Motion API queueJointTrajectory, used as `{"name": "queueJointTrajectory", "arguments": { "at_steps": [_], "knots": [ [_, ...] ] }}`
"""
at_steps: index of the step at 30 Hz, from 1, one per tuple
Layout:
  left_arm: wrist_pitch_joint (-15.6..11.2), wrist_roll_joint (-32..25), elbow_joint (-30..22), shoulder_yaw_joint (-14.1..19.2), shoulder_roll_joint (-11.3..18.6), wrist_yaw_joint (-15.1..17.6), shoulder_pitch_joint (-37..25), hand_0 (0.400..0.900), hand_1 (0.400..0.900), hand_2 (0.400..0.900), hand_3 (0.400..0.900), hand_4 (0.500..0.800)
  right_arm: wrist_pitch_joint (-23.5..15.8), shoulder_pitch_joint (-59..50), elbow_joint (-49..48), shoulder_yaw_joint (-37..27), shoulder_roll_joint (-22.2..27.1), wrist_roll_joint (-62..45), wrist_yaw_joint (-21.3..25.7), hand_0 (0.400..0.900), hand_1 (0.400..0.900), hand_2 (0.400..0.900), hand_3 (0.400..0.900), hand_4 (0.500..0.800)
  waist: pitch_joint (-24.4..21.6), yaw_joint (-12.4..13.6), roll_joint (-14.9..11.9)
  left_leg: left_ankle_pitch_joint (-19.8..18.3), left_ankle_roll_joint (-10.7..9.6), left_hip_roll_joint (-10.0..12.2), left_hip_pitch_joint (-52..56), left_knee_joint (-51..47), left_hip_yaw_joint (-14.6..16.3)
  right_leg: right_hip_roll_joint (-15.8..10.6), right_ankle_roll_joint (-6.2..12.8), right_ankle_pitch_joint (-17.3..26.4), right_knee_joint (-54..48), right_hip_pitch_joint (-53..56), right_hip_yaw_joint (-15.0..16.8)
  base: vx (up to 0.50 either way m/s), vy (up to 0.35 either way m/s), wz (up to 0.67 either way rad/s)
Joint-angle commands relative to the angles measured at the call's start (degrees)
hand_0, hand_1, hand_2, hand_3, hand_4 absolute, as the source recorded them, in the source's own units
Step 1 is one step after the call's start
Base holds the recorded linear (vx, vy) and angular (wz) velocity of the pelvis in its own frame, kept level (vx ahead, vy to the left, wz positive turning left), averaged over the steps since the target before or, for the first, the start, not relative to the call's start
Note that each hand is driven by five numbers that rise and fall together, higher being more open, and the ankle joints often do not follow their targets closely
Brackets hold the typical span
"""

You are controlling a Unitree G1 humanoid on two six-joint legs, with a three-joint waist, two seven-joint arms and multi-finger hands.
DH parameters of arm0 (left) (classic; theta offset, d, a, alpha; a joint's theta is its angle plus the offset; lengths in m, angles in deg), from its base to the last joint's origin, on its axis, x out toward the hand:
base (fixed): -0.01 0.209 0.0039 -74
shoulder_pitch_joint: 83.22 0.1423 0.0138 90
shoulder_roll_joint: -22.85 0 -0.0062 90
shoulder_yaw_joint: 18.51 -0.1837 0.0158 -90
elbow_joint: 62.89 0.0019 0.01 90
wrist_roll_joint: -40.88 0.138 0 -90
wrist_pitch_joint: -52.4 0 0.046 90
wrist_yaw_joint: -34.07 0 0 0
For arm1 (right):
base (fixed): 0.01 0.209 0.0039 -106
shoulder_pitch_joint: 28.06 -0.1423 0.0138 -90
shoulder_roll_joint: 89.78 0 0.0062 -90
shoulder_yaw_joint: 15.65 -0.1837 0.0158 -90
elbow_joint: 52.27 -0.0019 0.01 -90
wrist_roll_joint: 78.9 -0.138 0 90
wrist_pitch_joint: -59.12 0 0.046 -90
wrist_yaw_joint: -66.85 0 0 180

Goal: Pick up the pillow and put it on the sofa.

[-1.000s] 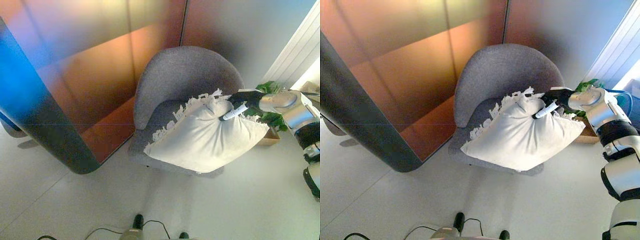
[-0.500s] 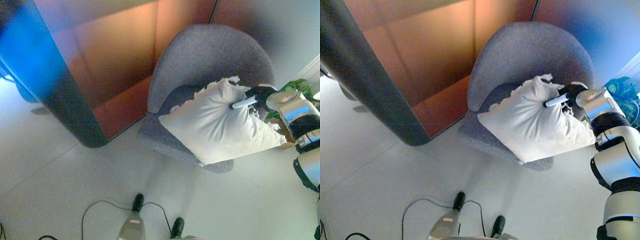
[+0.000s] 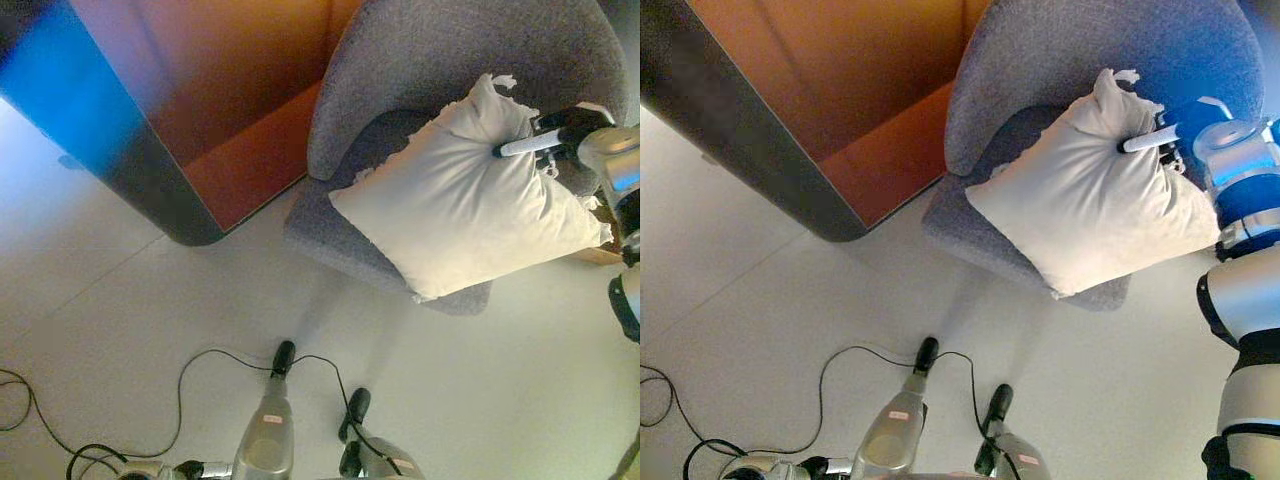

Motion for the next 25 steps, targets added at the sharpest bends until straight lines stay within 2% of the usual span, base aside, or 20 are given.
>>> {"name": "queueJointTrajectory", "arguments": {
  "at_steps": [1, 5, 12, 17, 25],
  "knots": [
    [0.3, 1.2, 3.2, -2.8, 3.0, -3.3, 3.7, 0.9, 0.9, 0.9, 0.9, 0.8, -3.3, -10.6, -0.5, 4.7, 9.1, 1.3, 3.2, 0.9, 0.9, 0.9, 0.9, 0.8, -2.9, -0.1, -1.8, -9.5, 0.7, -0.8, 5.3, -0.4, 4.3, -0.9, 1.74, 1.3, 0.1, -1.1, 1.0, 0.01, -0.012, -0.09],
    [-0.1, 1.6, 2.9, -2.9, 3.0, -4.6, 4.0, 0.9, 0.9, 0.9, 0.9, 0.8, -4.3, -10.1, -0.3, 4.2, 9.5, 1.5, 2.7, 0.9, 0.9, 0.9, 0.9, 0.8, -3.4, -0.5, -1.5, -9.7, 0.6, -0.8, 5.7, -0.4, 4.8, -0.9, 1.66, 1.2, 0.1, -1.0, 1.2, 0.0, -0.013, -0.1],
    [-2.0, 2.4, 3.7, -2.4, 2.9, -4.9, 4.5, 0.9, 0.9, 0.9, 0.9, 0.8, -4.9, -7.3, 0.4, 1.6, 10.5, 1.5, 1.0, 0.9, 0.9, 0.9, 0.9, 0.8, -4.6, -1.4, -0.9, -10.0, 0.5, -0.9, 6.5, -0.4, 5.5, -1.1, 1.77, 1.1, -0.1, -0.5, 1.8, -0.01, -0.006, -0.08],
    [-2.6, 2.8, 3.9, -1.9, 2.8, -5.6, 4.8, 0.9, 0.9, 0.9, 0.9, 0.8, -7.3, -3.0, -0.2, -1.8, 11.5, -0.1, 0.4, 0.9, 0.9, 0.9, 0.9, 0.8, -5.7, -2.2, -0.4, -10.3, 0.4, -0.9, 7.6, -0.4, 6.1, -1.2, 1.79, 0.9, -0.1, 0.2, 2.1, 0.0, -0.001, -0.09],
    [-3.9, 1.8, 3.9, -1.2, 1.3, -5.7, 5.0, 0.9, 0.9, 0.9, 0.9, 0.8, -15.1, 11.2, -6.7, -13.2, 11.9, -3.1, 1.6, 0.9, 0.9, 0.9, 0.9, 0.8, -7.0, -4.7, 1.1, -10.7, 0.3, -1.0, 9.3, -0.4, 7.4, -1.2, 1.92, 0.6, -0.1, 1.1, 3.5, -0.01, 0.019, -0.09]
  ]
}}
